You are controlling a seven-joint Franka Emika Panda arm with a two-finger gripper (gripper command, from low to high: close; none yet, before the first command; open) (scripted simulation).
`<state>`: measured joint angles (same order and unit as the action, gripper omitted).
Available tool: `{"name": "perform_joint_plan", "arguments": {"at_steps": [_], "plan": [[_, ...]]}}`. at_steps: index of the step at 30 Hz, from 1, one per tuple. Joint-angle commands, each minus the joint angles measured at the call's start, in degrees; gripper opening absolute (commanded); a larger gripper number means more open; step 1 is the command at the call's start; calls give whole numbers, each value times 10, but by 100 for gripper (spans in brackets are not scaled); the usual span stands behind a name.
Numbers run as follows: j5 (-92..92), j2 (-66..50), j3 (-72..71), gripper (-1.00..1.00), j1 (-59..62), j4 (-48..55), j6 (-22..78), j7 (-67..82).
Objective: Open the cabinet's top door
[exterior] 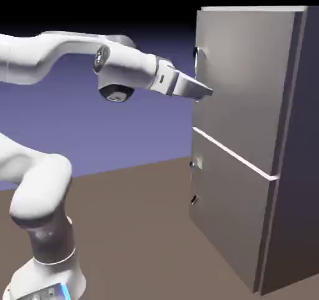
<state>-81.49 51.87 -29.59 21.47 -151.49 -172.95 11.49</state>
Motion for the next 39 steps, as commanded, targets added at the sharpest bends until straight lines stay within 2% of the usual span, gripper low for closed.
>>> {"name": "perform_joint_plan", "arguments": {"at_steps": [1,22,24,30,31,39], "plan": [[-25,6,-9,0,7,3,0,17],[-548,129,-199,0,149,64,7,363],[-563,133,-204,0,153,66,7,373],[-600,102,-253,0,263,125,54,388],[-600,102,-253,-100,263,125,54,388],[-518,134,-132,-100,118,12,129,390]]}}
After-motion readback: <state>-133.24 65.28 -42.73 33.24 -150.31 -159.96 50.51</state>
